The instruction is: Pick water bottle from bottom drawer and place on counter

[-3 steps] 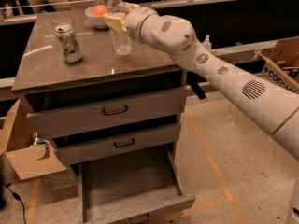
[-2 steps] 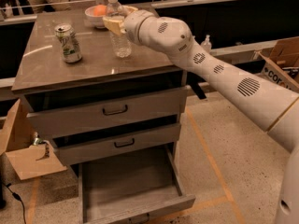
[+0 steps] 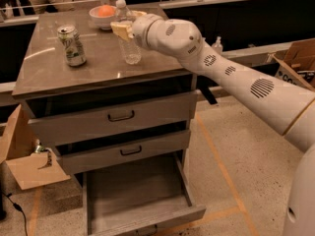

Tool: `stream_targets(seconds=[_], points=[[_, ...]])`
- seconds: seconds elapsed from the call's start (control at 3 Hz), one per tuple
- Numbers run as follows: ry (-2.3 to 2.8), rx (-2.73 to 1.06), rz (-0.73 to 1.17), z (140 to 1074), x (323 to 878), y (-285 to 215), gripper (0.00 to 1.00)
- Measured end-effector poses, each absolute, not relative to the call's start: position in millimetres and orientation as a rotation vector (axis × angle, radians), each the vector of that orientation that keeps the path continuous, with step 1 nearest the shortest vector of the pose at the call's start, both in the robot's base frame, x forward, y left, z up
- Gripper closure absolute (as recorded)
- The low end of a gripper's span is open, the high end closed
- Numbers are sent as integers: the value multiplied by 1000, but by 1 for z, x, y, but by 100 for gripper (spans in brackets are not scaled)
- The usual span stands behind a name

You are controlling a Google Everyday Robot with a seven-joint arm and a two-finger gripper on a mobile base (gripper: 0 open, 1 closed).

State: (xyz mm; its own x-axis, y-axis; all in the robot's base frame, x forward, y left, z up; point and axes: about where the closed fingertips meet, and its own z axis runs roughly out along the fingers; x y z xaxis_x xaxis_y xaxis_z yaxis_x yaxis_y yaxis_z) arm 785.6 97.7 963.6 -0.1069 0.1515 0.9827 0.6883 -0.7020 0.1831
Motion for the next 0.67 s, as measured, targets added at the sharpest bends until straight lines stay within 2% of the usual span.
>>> stream_targets(seconds=[0.33,0.67], points=[[-919,-1806,-1850,958,785,94,17],[-896,-1836,-1842,952,782,84,0]])
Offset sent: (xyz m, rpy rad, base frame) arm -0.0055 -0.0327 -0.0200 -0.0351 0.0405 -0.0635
